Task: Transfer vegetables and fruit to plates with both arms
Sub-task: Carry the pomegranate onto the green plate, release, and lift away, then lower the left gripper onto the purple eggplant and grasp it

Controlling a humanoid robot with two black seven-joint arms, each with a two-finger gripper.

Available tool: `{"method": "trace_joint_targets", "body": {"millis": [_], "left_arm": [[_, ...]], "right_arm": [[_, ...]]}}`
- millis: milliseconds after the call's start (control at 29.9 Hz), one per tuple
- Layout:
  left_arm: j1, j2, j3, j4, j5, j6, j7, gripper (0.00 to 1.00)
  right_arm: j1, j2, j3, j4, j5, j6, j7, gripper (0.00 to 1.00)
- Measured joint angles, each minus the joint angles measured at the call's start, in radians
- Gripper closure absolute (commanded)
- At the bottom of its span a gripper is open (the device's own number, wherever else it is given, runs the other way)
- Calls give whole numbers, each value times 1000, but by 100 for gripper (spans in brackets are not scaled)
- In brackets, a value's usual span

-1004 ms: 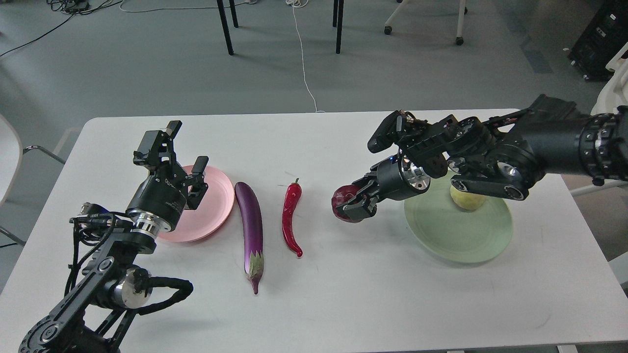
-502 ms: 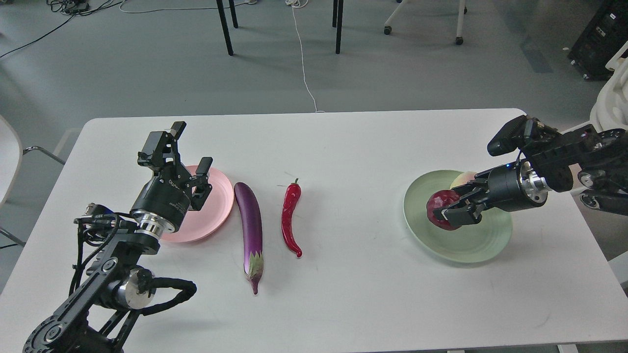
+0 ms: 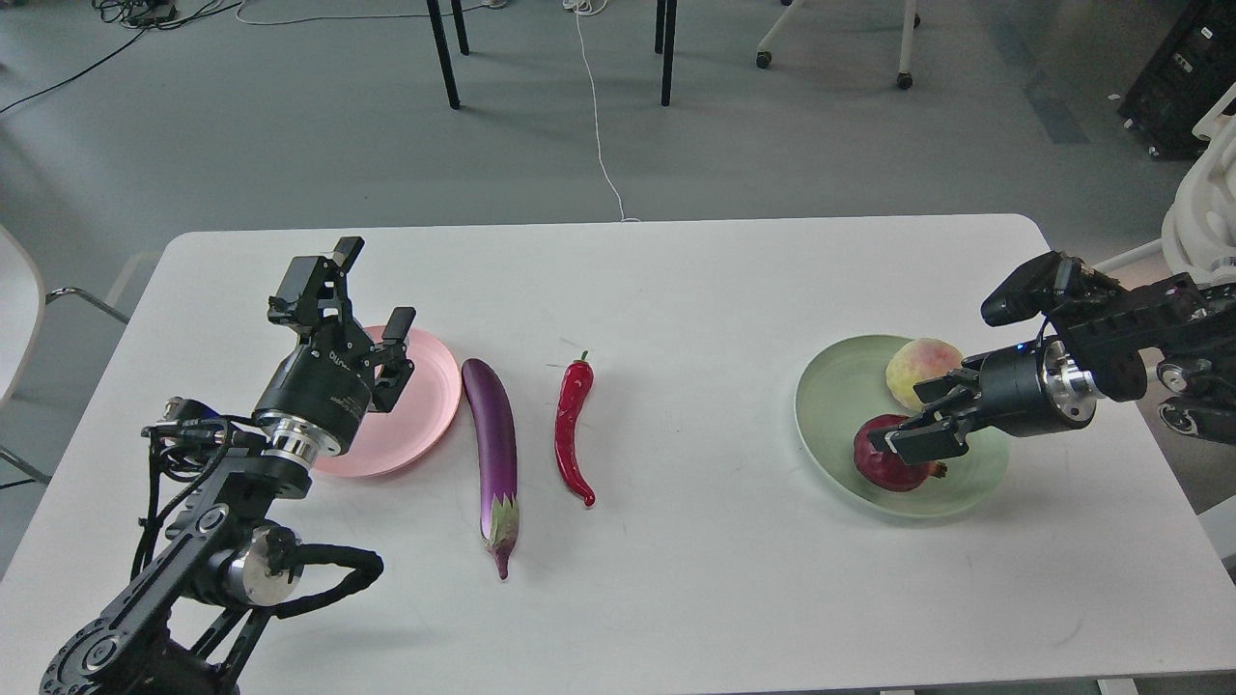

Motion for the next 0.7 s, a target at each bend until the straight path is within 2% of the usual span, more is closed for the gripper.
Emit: {"method": "trace_joint_targets", "body": {"millis": [134,368,535,636,703], "left_arm": [[-9,29,0,0,0,0,-3,0],[-106,135,41,-2,19,-20,-58,0],[-242,266,228,-34,209,-86,-58,0],[-354,331,390,-41,445,-116,-41,0],[-444,353,495,-40,603,-144,-11,0]], "right_arm": [[-32,-31,123,10,146,6,0,4],[-269,-34,450,9,757,11,0,4],[-513,-21,762,-5,1083,45,0,4],[-634,-18,909,-46,1210,132,0,4],[-697,-20,979,-79,1260,205,0,4]]}}
